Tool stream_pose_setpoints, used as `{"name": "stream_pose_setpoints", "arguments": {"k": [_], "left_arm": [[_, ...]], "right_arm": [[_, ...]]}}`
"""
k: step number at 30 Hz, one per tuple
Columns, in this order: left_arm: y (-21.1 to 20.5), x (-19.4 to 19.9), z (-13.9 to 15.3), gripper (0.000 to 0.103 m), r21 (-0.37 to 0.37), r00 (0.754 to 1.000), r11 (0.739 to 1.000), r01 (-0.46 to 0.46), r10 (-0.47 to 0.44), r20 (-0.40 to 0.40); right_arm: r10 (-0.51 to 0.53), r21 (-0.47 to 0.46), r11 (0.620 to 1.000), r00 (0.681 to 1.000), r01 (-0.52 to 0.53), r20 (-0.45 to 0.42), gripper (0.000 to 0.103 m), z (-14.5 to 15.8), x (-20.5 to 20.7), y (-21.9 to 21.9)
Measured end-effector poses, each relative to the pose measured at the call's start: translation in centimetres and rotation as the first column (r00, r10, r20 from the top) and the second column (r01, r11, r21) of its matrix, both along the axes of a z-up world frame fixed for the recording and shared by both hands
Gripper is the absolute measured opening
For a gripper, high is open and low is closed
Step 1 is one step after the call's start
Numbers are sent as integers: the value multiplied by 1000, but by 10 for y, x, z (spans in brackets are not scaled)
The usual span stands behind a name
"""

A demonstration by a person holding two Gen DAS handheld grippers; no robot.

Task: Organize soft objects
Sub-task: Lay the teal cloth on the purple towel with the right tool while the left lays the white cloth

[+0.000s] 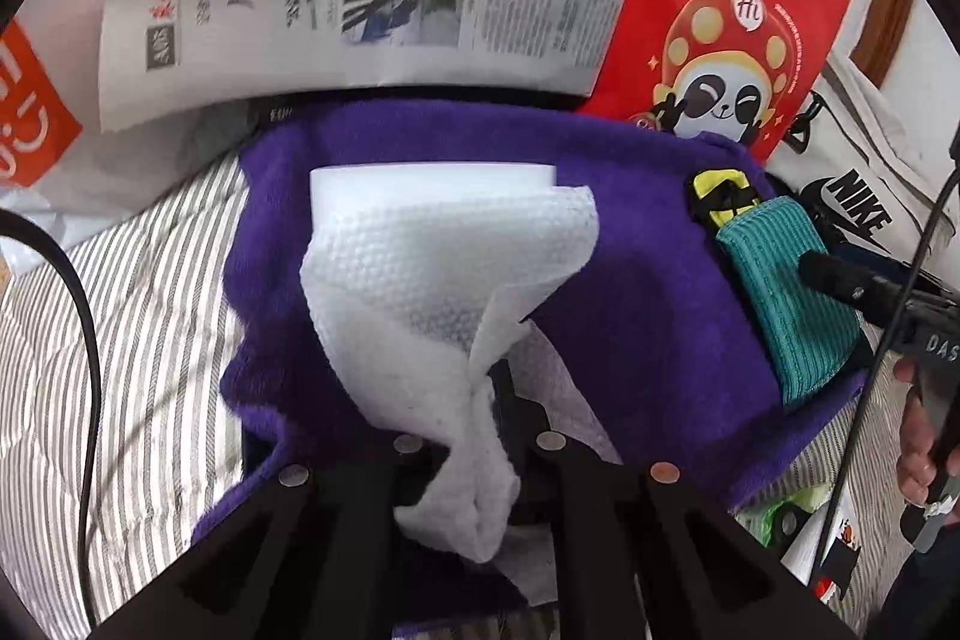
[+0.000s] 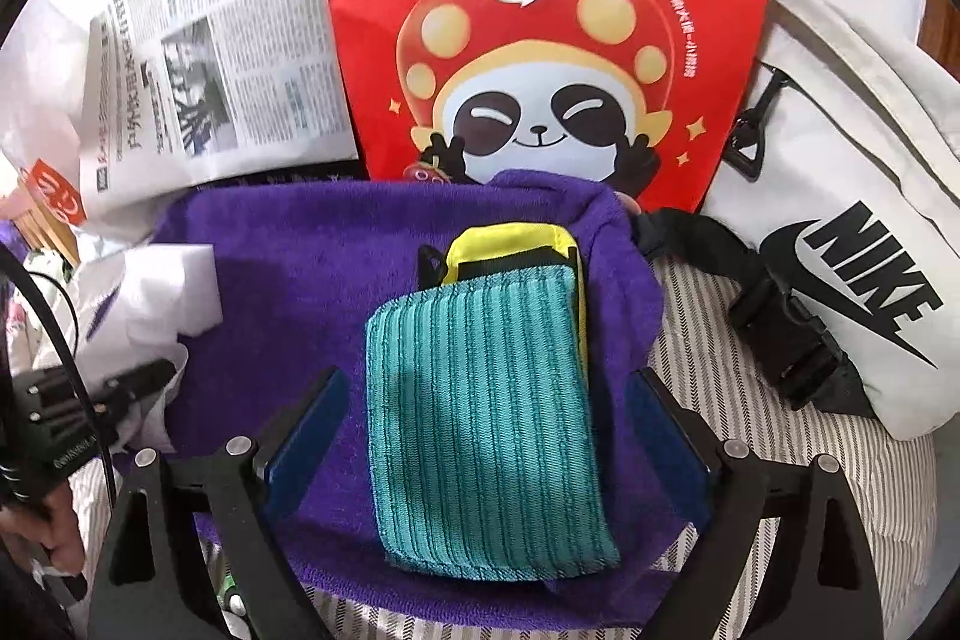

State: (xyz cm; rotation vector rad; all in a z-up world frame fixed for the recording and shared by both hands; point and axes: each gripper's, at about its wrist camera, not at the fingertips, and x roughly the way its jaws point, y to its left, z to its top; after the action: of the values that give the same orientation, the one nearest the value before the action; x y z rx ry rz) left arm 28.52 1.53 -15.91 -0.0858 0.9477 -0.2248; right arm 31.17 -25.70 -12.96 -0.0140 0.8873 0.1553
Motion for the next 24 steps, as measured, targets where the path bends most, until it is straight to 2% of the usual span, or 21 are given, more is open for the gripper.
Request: {"name": "stream_pose_setpoints", "arguments": {"k": [6, 8, 10, 13, 15, 20, 22, 24], "left_arm": [[5, -3, 1, 11, -28, 999, 1000, -6, 5, -35], [4, -1, 3, 20, -52, 998, 999, 4, -7, -57], [0, 0, 5, 36, -70, 997, 997, 32, -37, -72], [-13, -2, 8, 52, -26, 996, 998, 60, -62, -71], [-19, -4, 9, 57, 3, 995, 998, 68, -68, -70], [-21, -9, 14, 59, 44, 996, 998, 49, -46, -74], [-18, -14, 20, 68, 63, 998, 997, 40, -36, -54], [-14, -20, 27, 69, 71, 999, 997, 34, -32, -27]], "right_arm": [[-13, 29, 999, 1000, 13, 1, 92, 10, -1, -5], [-17, 37, 999, 1000, 17, -1, 92, 13, -3, -8], [-20, 38, 999, 1000, 20, 4, 92, 16, -6, -11], [-28, 41, 999, 1000, 28, 11, 92, 23, -17, -18], [-28, 46, 999, 999, 28, 15, 92, 26, -24, -21], [-35, 38, 999, 999, 34, 22, 92, 33, -42, -27], [-39, 43, 998, 999, 37, 24, 92, 35, -49, -28], [-40, 53, 998, 999, 39, 25, 93, 36, -55, -29]]}}
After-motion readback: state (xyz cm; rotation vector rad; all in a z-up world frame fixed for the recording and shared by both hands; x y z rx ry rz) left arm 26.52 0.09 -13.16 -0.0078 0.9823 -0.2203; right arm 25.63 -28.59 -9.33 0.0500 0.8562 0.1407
